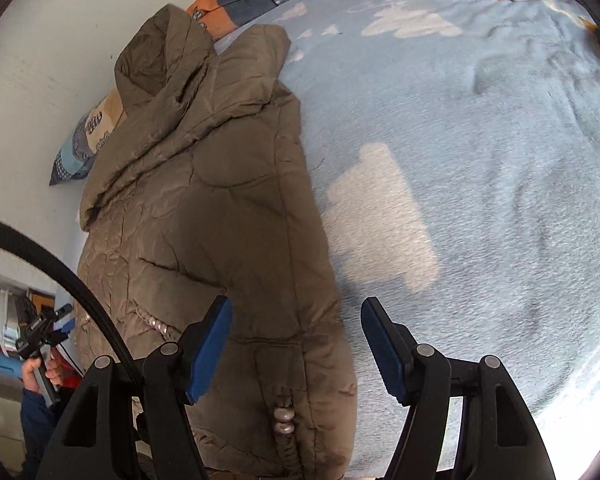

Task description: Fold large clothes

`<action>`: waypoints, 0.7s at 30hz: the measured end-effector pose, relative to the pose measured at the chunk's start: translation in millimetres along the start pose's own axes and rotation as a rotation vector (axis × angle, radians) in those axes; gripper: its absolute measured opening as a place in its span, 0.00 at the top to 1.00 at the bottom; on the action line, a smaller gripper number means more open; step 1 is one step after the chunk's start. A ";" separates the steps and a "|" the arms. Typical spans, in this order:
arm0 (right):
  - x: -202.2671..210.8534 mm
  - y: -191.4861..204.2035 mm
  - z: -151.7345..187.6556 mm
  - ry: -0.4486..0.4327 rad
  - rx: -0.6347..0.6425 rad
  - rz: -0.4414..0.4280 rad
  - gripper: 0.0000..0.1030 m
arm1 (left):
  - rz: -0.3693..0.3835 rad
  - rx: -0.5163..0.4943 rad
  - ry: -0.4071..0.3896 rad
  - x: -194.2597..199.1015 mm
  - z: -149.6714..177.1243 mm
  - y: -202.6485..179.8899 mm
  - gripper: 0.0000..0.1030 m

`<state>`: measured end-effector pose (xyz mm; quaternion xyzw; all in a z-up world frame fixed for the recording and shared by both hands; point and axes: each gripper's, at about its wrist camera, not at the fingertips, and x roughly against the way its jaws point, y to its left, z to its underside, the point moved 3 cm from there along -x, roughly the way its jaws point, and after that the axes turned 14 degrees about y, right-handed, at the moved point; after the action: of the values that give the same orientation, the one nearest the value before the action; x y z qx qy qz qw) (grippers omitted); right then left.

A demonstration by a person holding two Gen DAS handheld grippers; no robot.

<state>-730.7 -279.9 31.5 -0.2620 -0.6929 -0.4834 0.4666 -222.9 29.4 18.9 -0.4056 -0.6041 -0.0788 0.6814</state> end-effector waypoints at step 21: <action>-18.9 20.2 -15.5 -0.014 0.066 0.036 0.87 | -0.151 -0.278 -0.035 -19.0 4.0 -50.0 0.76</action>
<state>-700.1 -284.4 24.6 -0.2624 -0.7069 -0.4499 0.4785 -260.7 -8.2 24.8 -0.4506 -0.6279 -0.2058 0.6003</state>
